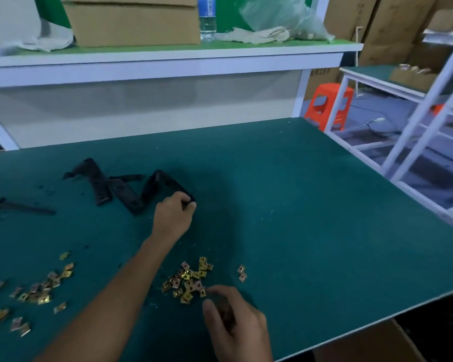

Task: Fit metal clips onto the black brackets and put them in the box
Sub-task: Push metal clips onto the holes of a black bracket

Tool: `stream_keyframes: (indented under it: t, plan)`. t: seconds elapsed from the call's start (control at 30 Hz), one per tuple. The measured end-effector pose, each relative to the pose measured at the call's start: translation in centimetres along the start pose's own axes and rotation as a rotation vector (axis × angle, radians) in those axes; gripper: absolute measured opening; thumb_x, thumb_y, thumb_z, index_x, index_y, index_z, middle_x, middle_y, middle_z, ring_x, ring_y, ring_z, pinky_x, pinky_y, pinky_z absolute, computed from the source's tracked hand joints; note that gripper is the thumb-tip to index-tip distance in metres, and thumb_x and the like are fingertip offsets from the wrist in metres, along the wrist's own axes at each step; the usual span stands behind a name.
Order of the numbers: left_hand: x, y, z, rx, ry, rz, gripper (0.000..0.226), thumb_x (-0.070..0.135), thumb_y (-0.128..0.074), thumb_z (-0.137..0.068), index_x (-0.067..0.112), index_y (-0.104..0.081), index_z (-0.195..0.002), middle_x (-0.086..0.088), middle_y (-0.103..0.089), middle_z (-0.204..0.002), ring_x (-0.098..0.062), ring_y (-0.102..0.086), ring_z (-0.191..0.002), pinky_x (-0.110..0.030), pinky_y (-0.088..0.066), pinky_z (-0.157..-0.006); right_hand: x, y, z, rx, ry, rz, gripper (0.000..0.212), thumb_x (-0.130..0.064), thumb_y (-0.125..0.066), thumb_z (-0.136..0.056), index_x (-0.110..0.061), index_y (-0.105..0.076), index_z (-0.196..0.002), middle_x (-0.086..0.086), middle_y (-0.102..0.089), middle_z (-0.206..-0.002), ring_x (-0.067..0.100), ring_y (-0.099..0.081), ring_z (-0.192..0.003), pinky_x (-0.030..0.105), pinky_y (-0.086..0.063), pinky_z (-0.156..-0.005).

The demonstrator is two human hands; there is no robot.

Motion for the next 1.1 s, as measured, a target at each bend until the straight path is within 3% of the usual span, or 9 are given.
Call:
stream_keyframes:
  t: [0.3,0.37,0.47,0.57,0.67,0.8,0.93,1.03,1.1]
  plan:
    - [-2.2,3.4,5.4,0.166,0.118,0.087,0.041,0.049,-0.073,-0.084,0.018,-0.049,-0.074,0.0,-0.051,-0.064,-0.019,-0.05,-0.056,-0.032,-0.039,-0.052,0.0,0.1,-0.1,0.013,-0.033,-0.048,0.023,-0.057,-0.058,-0.09,-0.043,-0.063,-0.108,-0.026,-0.056,-0.062,-0.006,-0.055,-0.057,0.007,-0.036,-0.058]
    - [-2.9,3.7,5.5,0.153,0.148,0.031,0.032,0.046,-0.071,-0.086,0.018,-0.056,-0.084,0.002,-0.058,-0.07,-0.018,-0.056,-0.063,-0.033,-0.045,-0.057,-0.1,0.1,0.0,0.008,-0.042,-0.058,0.024,-0.056,-0.058,-0.091,-0.04,-0.065,-0.106,-0.028,-0.056,-0.063,-0.007,-0.055,-0.059,0.007,-0.035,-0.058]
    - [-3.4,3.3,4.9,0.059,0.202,-0.034,0.055,0.063,-0.062,-0.087,0.015,-0.054,-0.111,0.009,-0.056,-0.085,-0.02,-0.059,-0.082,-0.032,-0.043,-0.067,-0.3,0.1,0.0,-0.001,-0.055,-0.076,0.023,-0.055,-0.058,-0.09,-0.039,-0.065,-0.106,-0.025,-0.055,-0.062,-0.002,-0.053,-0.057,0.009,-0.035,-0.058]
    - [-3.1,1.6,3.7,-0.126,0.243,-0.063,0.042,0.055,-0.065,-0.091,0.018,-0.047,-0.086,0.003,-0.049,-0.09,-0.022,-0.053,-0.082,-0.038,-0.046,-0.073,-0.4,0.0,0.1,-0.01,-0.061,-0.095,0.02,-0.053,-0.059,-0.091,-0.04,-0.066,-0.105,-0.017,-0.053,-0.059,0.003,-0.05,-0.055,0.015,-0.038,-0.056]
    - [-2.3,1.2,3.5,-0.147,0.32,0.346,0.026,0.025,-0.069,-0.095,0.02,-0.049,-0.08,-0.001,-0.051,-0.084,-0.025,-0.051,-0.083,-0.051,-0.05,-0.09,-0.1,0.3,0.1,-0.007,-0.092,-0.101,0.017,-0.053,-0.058,-0.089,-0.044,-0.066,-0.101,-0.016,-0.052,-0.058,0.002,-0.05,-0.056,0.013,-0.037,-0.056]
    - [-0.3,3.0,6.5,-0.087,0.153,0.483,0.009,0.026,-0.063,-0.098,0.033,-0.058,-0.102,0.004,-0.064,-0.103,-0.019,-0.061,-0.091,-0.046,-0.05,-0.081,0.4,0.6,-0.1,0.0,-0.126,-0.104,0.022,-0.062,-0.054,-0.088,-0.046,-0.065,-0.097,-0.01,-0.057,-0.062,0.003,-0.053,-0.056,0.018,-0.041,-0.054]
    - [2.3,6.2,13.2,0.109,-0.214,0.316,0.036,0.005,-0.072,-0.085,0.04,-0.064,-0.088,0.015,-0.067,-0.097,0.004,-0.062,-0.092,-0.006,-0.042,-0.077,0.9,0.0,-0.1,-0.048,-0.325,-0.347,0.065,-0.076,-0.043,-0.093,-0.02,-0.073,-0.079,0.007,-0.066,-0.062,0.018,-0.058,-0.048,0.033,-0.047,-0.045]
    - [3.7,6.8,17.5,0.135,-0.398,0.325,0.045,-0.018,-0.068,-0.066,0.022,-0.071,-0.086,0.015,-0.063,-0.117,0.007,-0.058,-0.111,-0.016,-0.047,-0.093,1.4,-1.3,0.1,-0.204,-0.622,-0.791,0.077,-0.078,-0.045,-0.073,-0.007,-0.077,-0.071,0.018,-0.064,-0.06,0.024,-0.054,-0.042,0.026,-0.041,-0.035]
    - [4.0,6.9,19.4,0.094,-0.469,0.368,0.032,-0.008,-0.069,-0.069,0.019,-0.072,-0.086,0.01,-0.061,-0.131,-0.005,-0.057,-0.125,-0.025,-0.048,-0.101,0.2,-1.4,0.7,-0.38,-0.641,-0.924,0.078,-0.086,-0.059,-0.065,-0.011,-0.077,-0.072,0.015,-0.064,-0.061,0.023,-0.055,-0.047,0.026,-0.039,-0.041]
Point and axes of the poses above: each hand's wrist, its own z-axis away from the middle knuckle, its own y-axis out of the back of the hand, x = y × z, the point moved 8 cm from there along -z, towards the middle knuckle
